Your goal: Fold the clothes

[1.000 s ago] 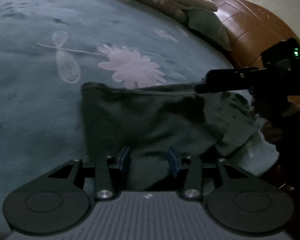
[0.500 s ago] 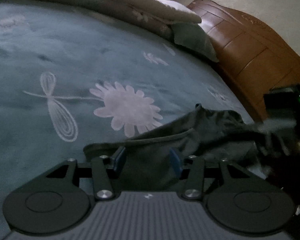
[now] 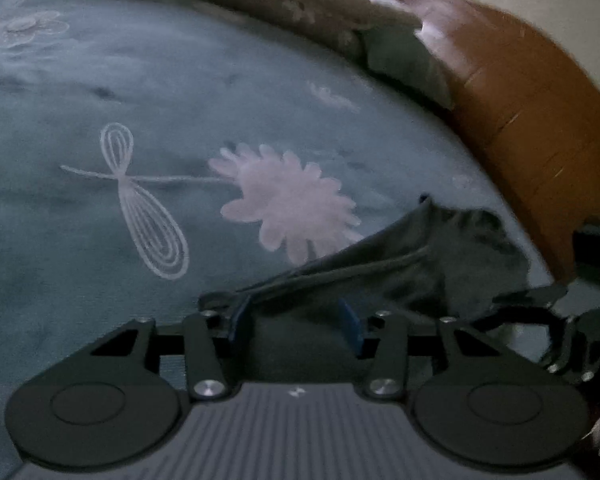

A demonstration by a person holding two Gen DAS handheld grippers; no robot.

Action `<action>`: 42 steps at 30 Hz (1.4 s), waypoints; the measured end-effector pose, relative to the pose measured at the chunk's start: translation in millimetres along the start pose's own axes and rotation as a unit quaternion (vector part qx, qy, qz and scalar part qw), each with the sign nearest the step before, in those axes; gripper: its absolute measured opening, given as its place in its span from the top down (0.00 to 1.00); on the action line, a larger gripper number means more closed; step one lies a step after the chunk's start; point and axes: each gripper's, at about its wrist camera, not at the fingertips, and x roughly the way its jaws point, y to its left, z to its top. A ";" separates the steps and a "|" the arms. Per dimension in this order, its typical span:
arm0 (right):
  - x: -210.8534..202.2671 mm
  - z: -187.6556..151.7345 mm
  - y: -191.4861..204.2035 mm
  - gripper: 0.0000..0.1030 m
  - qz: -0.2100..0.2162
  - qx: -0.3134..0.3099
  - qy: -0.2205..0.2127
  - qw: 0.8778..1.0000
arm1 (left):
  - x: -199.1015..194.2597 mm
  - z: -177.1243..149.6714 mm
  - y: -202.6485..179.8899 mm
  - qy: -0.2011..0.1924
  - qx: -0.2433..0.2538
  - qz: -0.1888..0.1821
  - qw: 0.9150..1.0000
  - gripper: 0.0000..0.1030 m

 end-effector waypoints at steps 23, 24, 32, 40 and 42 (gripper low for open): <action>-78.4 -18.3 -74.0 0.00 -0.118 0.050 -0.078 0.989 | 2.4 -9.8 -105.0 0.027 0.099 0.036 0.994 0.39; -78.5 -25.2 -89.5 0.00 -0.135 0.070 -0.072 0.986 | 8.5 -10.9 -111.5 0.029 0.104 0.042 0.993 0.39; -121.3 -77.5 -162.2 0.00 -0.116 0.172 -0.114 0.972 | 36.9 -7.6 -153.0 0.042 0.095 0.059 0.993 0.39; -202.8 -130.7 -250.9 0.00 -0.115 0.331 -0.226 0.909 | 61.6 3.7 -185.5 0.052 0.102 0.059 0.992 0.39; -208.4 -144.3 -270.9 0.00 -0.087 0.374 -0.249 0.889 | 68.0 5.0 -190.7 0.059 0.103 0.058 0.991 0.39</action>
